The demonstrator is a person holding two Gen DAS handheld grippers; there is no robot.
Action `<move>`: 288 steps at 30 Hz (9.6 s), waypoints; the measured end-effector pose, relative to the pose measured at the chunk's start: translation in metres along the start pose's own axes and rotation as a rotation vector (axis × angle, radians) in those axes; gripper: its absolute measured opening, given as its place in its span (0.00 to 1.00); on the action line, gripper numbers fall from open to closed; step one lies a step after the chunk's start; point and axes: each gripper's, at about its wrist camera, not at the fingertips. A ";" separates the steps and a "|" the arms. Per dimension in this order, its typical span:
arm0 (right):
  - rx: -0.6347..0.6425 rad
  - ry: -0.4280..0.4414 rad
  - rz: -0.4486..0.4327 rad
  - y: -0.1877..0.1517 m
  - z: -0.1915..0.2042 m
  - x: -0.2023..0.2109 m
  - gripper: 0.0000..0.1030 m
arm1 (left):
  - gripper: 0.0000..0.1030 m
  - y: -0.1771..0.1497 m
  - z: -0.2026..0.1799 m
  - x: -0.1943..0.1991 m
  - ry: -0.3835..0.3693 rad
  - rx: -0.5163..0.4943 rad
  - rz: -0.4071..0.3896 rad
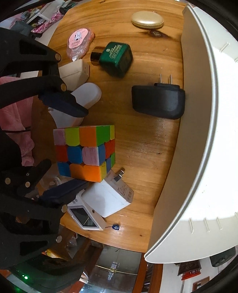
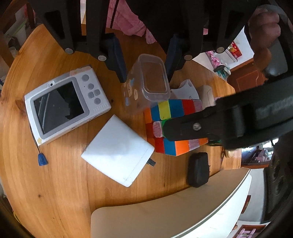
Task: Organize rigid objects
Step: 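Grasp the Rubik's cube with the left tool while the right tool grasps the clear plastic box, then lift and carry the cube and box over the white tray with both tools, then lower the cube and box into the tray and open both tools, then withdraw both tools from the tray toward the white charger and device, then grasp the white square charger with the left tool while the right tool grasps the white device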
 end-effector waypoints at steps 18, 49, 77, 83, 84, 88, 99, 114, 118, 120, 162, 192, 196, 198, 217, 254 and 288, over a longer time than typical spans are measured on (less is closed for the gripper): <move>0.043 0.006 0.006 -0.002 -0.007 0.019 0.31 | 0.61 -0.004 -0.022 -0.017 0.034 0.007 0.038; 0.323 0.039 -0.352 -0.017 0.062 0.107 0.30 | 0.61 -0.061 -0.003 0.126 -0.102 -0.040 -0.422; 0.317 -0.014 -0.822 0.026 0.082 0.144 0.29 | 0.59 -0.010 0.029 0.169 -0.162 -0.165 -0.794; 0.276 -0.055 -0.769 0.052 0.074 0.128 0.29 | 0.58 0.023 0.031 0.150 -0.158 -0.165 -0.727; 0.269 -0.061 -0.762 0.056 0.074 0.125 0.29 | 0.58 0.028 0.030 0.147 -0.156 -0.166 -0.716; 0.243 -0.080 -0.731 0.072 0.071 0.115 0.29 | 0.58 0.046 0.029 0.135 -0.153 -0.170 -0.675; 0.165 -0.132 -0.651 0.106 0.058 0.089 0.29 | 0.58 0.082 0.029 0.104 -0.091 -0.149 -0.558; 0.116 -0.147 -0.544 0.129 0.049 0.066 0.30 | 0.59 0.104 0.031 0.084 -0.059 -0.123 -0.487; 0.119 -0.141 -0.530 0.129 0.050 0.065 0.32 | 0.71 0.100 0.028 0.093 -0.067 -0.129 -0.534; 0.119 -0.136 -0.529 0.127 0.049 0.066 0.37 | 0.74 0.096 0.025 0.097 -0.076 -0.134 -0.555; 0.050 0.036 -0.840 -0.026 0.031 0.142 0.75 | 0.74 -0.098 0.018 0.175 0.008 -0.183 -0.886; -0.197 -0.173 -0.976 -0.156 0.047 0.118 0.75 | 0.74 -0.158 0.066 0.154 -0.057 -0.388 -0.747; -0.205 -0.221 -0.977 -0.166 0.045 0.114 0.75 | 0.74 -0.161 0.063 0.151 -0.064 -0.409 -0.726; -0.202 -0.240 -0.981 -0.172 0.044 0.112 0.75 | 0.74 -0.161 0.060 0.149 -0.072 -0.420 -0.718; 0.092 -0.389 -0.976 -0.186 0.033 0.110 0.78 | 0.74 -0.147 0.008 0.131 -0.096 -0.412 -0.609; 0.577 -0.267 -0.649 -0.094 -0.060 0.067 1.00 | 0.87 -0.089 -0.041 0.014 -0.233 0.314 -0.365; 0.723 -0.240 -0.507 -0.054 -0.064 0.013 1.00 | 0.88 -0.041 -0.011 -0.053 -0.384 0.690 -0.194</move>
Point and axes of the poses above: each gripper's, at about its wrist camera, not at the fingertips, and x roughly against the way its jaws point, z to its left, y to its top, and after that the axes turned 4 degrees about -y, right-handed
